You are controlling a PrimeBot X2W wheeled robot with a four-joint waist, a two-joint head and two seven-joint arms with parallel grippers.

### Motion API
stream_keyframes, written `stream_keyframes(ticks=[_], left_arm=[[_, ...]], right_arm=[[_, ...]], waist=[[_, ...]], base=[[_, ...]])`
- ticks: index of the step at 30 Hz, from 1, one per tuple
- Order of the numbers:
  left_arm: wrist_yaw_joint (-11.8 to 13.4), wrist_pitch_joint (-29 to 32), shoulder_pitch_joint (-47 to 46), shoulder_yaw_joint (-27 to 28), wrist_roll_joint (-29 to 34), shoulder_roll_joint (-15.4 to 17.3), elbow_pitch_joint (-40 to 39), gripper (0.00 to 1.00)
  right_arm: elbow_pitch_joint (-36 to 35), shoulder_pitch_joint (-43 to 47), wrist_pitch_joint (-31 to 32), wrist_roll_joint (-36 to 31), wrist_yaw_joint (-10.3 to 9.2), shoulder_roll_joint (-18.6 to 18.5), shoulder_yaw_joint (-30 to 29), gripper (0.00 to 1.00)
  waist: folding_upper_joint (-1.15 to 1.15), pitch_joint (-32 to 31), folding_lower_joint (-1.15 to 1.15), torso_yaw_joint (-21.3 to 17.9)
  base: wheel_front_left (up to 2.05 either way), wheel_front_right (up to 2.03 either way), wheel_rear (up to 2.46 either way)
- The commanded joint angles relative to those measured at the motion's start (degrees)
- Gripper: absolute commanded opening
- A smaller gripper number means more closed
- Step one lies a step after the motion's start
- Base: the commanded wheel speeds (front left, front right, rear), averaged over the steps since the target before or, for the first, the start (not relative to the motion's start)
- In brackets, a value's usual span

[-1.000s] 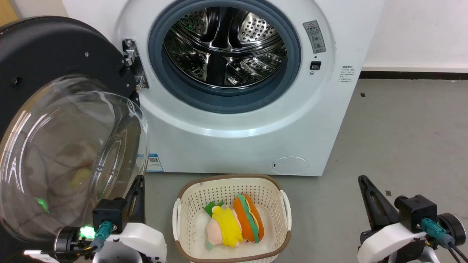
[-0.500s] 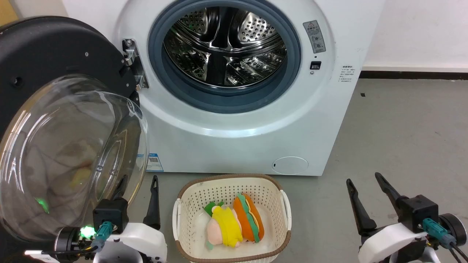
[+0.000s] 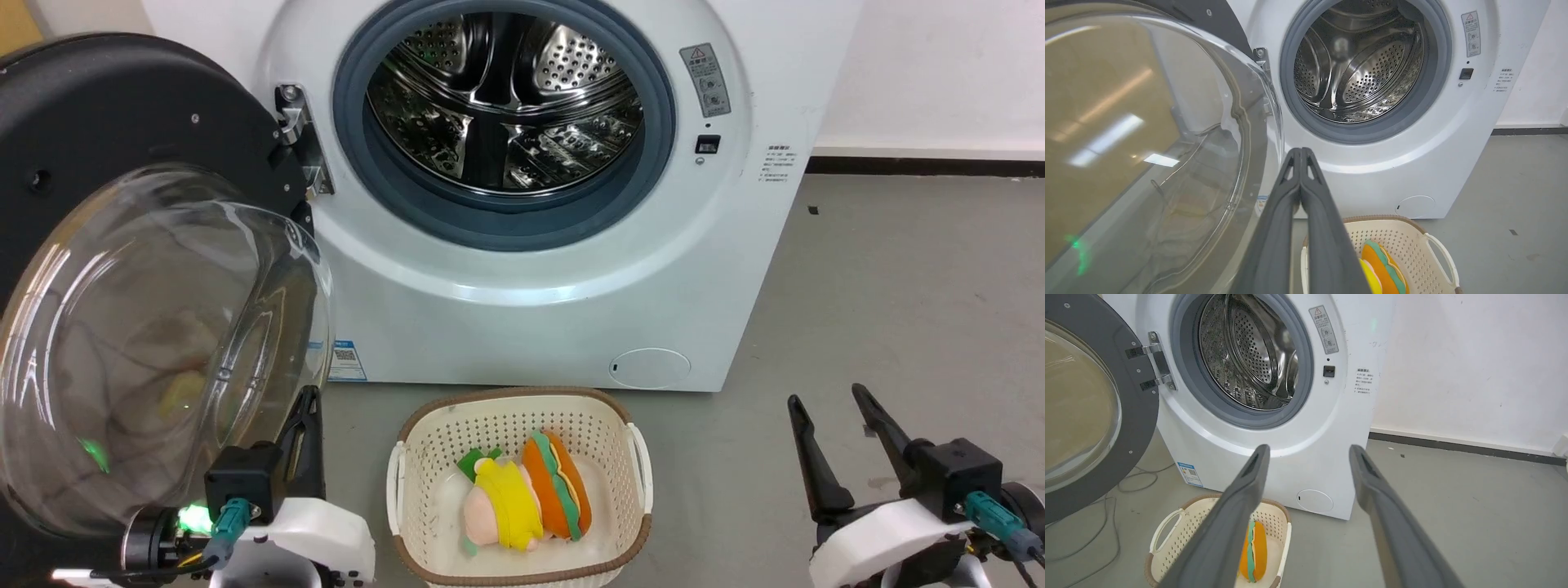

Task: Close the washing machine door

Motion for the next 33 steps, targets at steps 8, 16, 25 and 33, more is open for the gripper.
stream_keyframes(ticks=[8,16,25,33], left_arm=[[0.37,-1.45,-1.15,0.48,-1.43,-0.01,-1.84,0.0],[-0.32,-2.4,-2.78,1.86,-2.36,-0.01,-4.59,0.0],[-1.69,-3.48,-5.34,4.97,-3.2,0.03,-8.61,0.0],[-3.31,-4.44,-8.68,10.57,-7.42,0.06,-11.13,0.0]], right_arm=[[0.17,-0.1,-1.32,2.12,0.01,0.05,-0.69,1.0],[-0.06,-0.06,-2.28,3.84,0.01,0.07,-1.49,1.0],[0.25,-0.21,-3.36,5.5,0.02,0.08,-2.38,1.0],[0.88,-0.22,-4.31,6.86,0.02,0.1,-3.26,1.0]], waist=[[0.0,0.39,0.0,0.78],[0.0,0.82,0.0,2.1],[0.0,1.36,0.0,3.93],[0.0,1.89,0.0,5.99]], base=[[0.0,0.0,0.0],[0.0,0.0,0.0],[0.0,0.0,0.0],[0.0,0.0,0.0]])
